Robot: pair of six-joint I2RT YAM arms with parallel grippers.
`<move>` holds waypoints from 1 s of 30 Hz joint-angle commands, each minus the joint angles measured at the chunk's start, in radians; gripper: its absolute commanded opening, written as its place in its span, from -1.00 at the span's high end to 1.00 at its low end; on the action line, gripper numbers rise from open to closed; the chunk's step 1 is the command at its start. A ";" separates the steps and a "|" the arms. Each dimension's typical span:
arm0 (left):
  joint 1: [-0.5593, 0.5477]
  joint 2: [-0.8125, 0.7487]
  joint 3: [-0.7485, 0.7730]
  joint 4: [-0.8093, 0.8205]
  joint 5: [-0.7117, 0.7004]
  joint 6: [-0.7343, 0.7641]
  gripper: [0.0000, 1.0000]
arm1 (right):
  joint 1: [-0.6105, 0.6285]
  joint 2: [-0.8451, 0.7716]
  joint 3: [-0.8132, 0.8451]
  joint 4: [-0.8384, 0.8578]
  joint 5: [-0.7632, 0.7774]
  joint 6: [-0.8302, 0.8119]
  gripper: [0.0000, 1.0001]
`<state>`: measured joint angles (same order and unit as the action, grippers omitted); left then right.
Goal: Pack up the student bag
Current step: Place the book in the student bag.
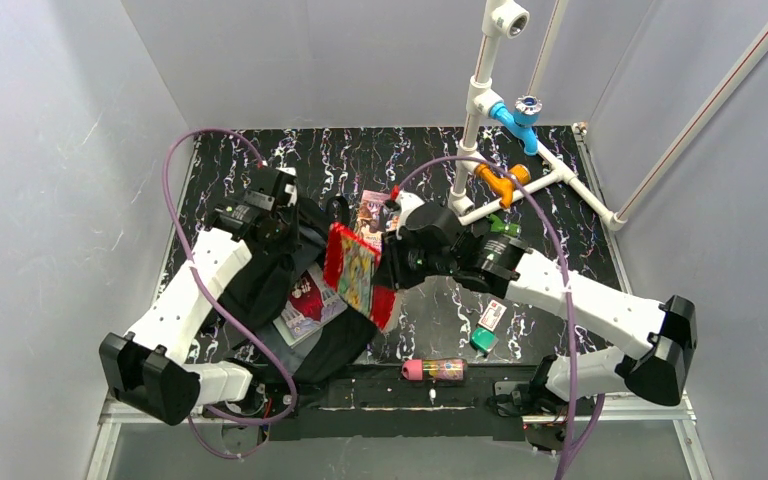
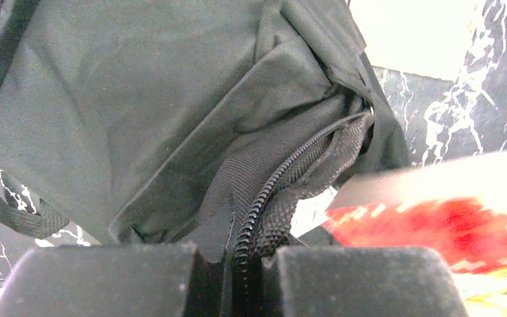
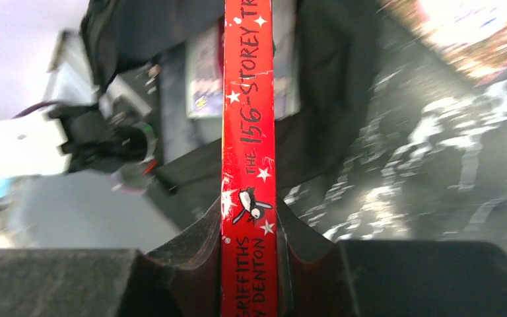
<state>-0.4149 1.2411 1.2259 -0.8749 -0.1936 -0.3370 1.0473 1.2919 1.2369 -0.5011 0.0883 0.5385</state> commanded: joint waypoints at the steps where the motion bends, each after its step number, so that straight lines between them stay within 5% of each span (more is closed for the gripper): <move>1: 0.075 0.007 0.119 0.017 0.042 0.035 1.00 | -0.010 0.016 -0.055 0.214 -0.404 0.272 0.97; 4: 0.103 0.015 0.143 0.019 0.051 0.027 1.00 | -0.010 0.054 -0.205 0.422 -0.542 0.432 0.97; 8: 0.110 0.003 0.159 0.014 0.169 0.020 1.00 | -0.019 0.143 -0.298 0.659 -0.475 0.563 0.97; 13: 0.110 -0.026 0.149 -0.017 0.294 0.008 1.00 | -0.009 0.392 -0.185 0.942 -0.250 0.649 0.97; 17: 0.110 -0.051 0.146 -0.033 0.295 0.015 1.00 | -0.027 0.604 -0.058 1.251 -0.209 0.745 0.97; 20: 0.110 -0.054 0.153 -0.053 0.291 0.028 1.00 | -0.032 0.649 0.000 1.156 -0.174 0.736 0.97; 27: 0.110 -0.096 0.156 -0.061 0.248 0.030 1.00 | -0.041 0.648 -0.151 1.364 -0.211 0.837 0.97; 30: 0.111 -0.099 0.203 -0.074 0.138 0.040 1.00 | -0.038 0.580 -0.203 1.303 -0.236 0.825 0.97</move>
<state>-0.3103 1.2007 1.3334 -0.9527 0.0452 -0.3107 1.0290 1.9717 1.0760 0.6601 -0.1776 1.3277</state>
